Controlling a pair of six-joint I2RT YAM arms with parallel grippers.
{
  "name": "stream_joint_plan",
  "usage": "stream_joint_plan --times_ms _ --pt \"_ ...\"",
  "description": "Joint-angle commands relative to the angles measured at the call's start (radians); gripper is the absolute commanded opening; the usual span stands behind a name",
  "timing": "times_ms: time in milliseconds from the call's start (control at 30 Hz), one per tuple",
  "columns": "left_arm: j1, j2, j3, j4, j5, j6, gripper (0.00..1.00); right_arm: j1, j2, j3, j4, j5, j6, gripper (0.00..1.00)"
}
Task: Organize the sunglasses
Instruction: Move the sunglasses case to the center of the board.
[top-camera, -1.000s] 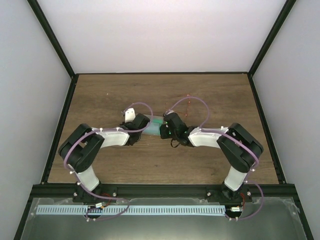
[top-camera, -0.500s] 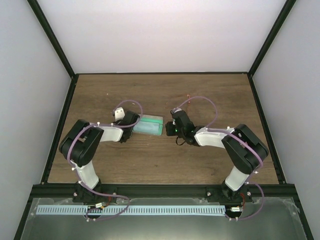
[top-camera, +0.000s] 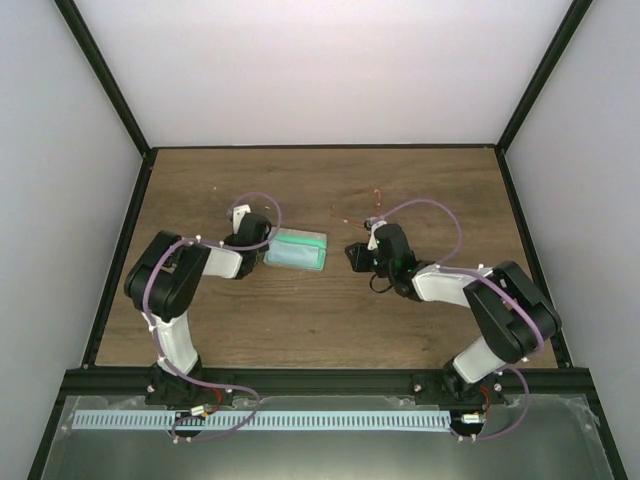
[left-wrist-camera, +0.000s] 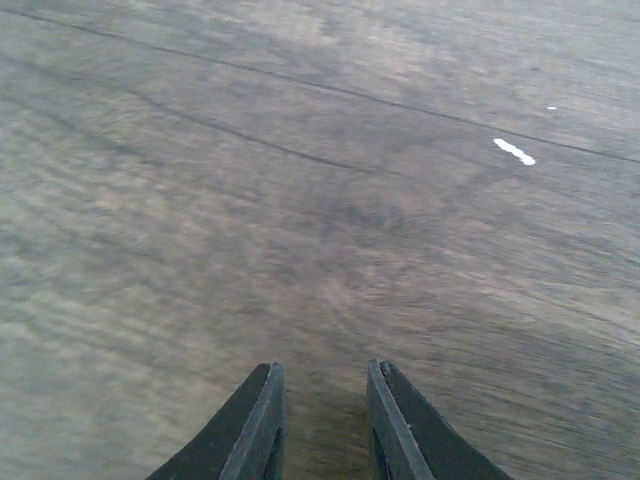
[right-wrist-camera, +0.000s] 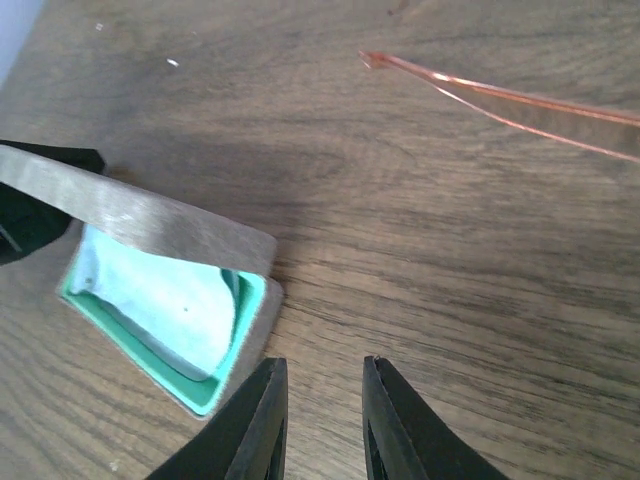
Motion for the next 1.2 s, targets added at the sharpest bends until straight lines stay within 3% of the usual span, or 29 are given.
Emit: stream_joint_plan --times_ms 0,367,767,933,1167 --pt "-0.007 0.051 -0.029 0.046 0.168 0.015 0.25 -0.009 -0.045 -0.006 0.065 -0.047 -0.007 0.23" --pt "-0.052 0.015 -0.103 0.096 0.328 -0.058 0.25 -0.028 -0.136 -0.055 0.112 -0.12 -0.019 0.23" --pt "-0.06 -0.056 -0.192 0.111 0.455 -0.096 0.25 -0.039 -0.022 -0.006 0.141 -0.211 -0.042 0.25" --pt "-0.059 -0.126 -0.244 0.104 0.405 -0.121 0.25 -0.037 0.048 0.045 0.124 -0.262 -0.068 0.3" --pt "-0.058 -0.295 -0.333 0.061 0.196 -0.168 0.25 0.003 0.108 0.14 0.088 -0.264 -0.09 0.3"
